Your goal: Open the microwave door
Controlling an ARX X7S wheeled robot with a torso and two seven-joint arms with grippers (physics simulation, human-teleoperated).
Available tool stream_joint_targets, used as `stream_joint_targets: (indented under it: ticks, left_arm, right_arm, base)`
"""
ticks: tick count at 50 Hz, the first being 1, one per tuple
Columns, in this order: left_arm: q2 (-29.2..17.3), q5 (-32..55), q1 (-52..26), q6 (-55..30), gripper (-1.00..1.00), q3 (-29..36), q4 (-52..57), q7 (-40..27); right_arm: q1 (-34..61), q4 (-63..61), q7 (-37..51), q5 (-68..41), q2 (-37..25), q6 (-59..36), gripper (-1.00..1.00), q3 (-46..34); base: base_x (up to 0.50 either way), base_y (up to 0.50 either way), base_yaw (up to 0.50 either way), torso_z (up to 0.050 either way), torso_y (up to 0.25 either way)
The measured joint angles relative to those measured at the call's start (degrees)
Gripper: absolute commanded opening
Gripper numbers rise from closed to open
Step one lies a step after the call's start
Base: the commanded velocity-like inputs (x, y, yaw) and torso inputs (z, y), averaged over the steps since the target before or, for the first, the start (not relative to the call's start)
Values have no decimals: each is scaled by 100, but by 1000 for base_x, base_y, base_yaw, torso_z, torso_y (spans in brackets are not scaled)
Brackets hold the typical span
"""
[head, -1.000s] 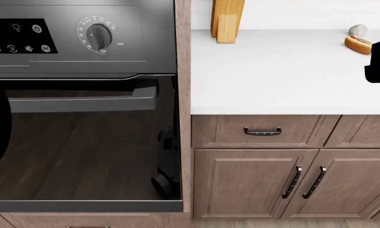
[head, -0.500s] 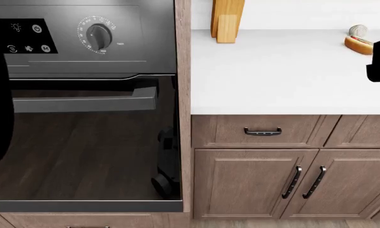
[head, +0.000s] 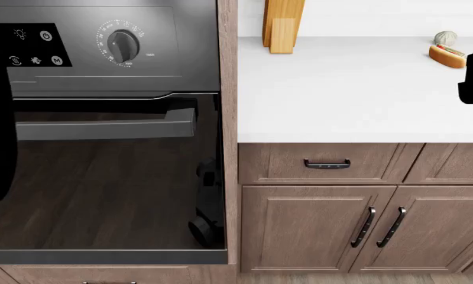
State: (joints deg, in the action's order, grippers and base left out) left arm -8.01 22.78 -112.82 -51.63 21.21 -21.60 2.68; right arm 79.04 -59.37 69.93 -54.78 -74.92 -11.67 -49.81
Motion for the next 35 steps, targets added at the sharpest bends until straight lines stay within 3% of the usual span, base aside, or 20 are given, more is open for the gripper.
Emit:
stream_joint_targets:
  ticks: [21,35]
  left_arm:
    - [-372,183,302,-217,100,-413,397,-324]
    - [-507,533,665,-747,100,-749,1387,-642]
  right_arm:
    - [393,-19,51,-159,77,-144,100,-192]
    - [457,11,50,-114,43,-52,100,-317]
  base:
    - [0,0,0,0,0]
    - [0,0,0,0,0]
